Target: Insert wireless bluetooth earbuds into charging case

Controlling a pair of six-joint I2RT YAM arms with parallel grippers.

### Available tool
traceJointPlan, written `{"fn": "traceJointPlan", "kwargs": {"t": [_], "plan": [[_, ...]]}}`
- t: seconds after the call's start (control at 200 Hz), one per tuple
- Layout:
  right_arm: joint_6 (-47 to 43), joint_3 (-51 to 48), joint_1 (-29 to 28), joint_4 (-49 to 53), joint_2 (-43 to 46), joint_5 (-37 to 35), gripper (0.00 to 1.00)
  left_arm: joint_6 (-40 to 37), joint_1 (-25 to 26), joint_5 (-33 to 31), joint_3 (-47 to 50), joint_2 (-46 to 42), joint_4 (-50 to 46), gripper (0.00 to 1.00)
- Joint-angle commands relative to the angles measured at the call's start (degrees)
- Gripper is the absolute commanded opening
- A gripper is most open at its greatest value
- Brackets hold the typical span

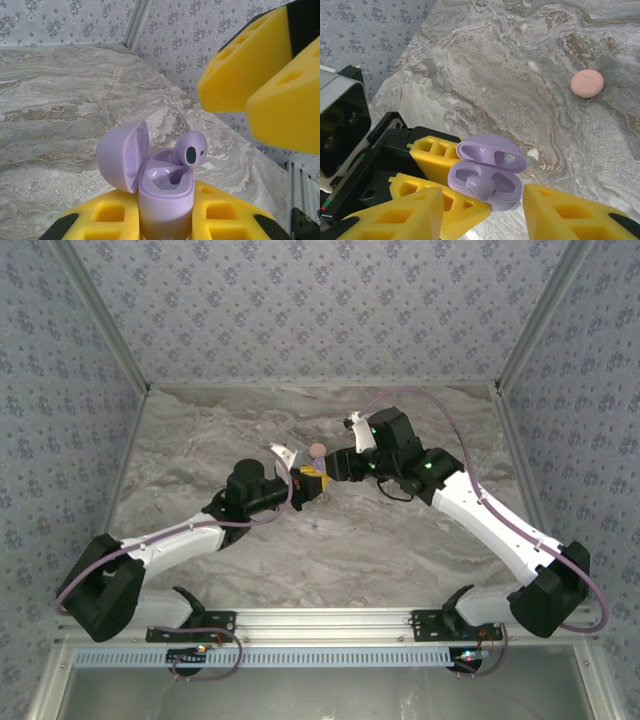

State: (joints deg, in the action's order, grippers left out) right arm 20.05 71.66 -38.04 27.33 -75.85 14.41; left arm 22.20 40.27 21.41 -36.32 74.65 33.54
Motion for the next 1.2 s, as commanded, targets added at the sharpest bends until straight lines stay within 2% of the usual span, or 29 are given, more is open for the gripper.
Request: {"fn": "traceJointPlan", "kwargs": {"t": [0.0,0.27,1.194], "plan": [[-1.2,1.7,-0.5,2.3,0.8,0.9,0.44,-2.4,0.4,0.6,-1.9,-1.8,-0.3,0.19],[-1.2,1.6,-0.6,2.5,0.0,0.9,0.4,-2.6,0.4,1.5,-2.4,-1.6,-0.1,0.19],[-1.6,1.6,-0.5,5.5,-1.5,-3.9,0.4,-3.7,0.5,0.9,-1.6,-3.9,-0.2,0.19]]}}
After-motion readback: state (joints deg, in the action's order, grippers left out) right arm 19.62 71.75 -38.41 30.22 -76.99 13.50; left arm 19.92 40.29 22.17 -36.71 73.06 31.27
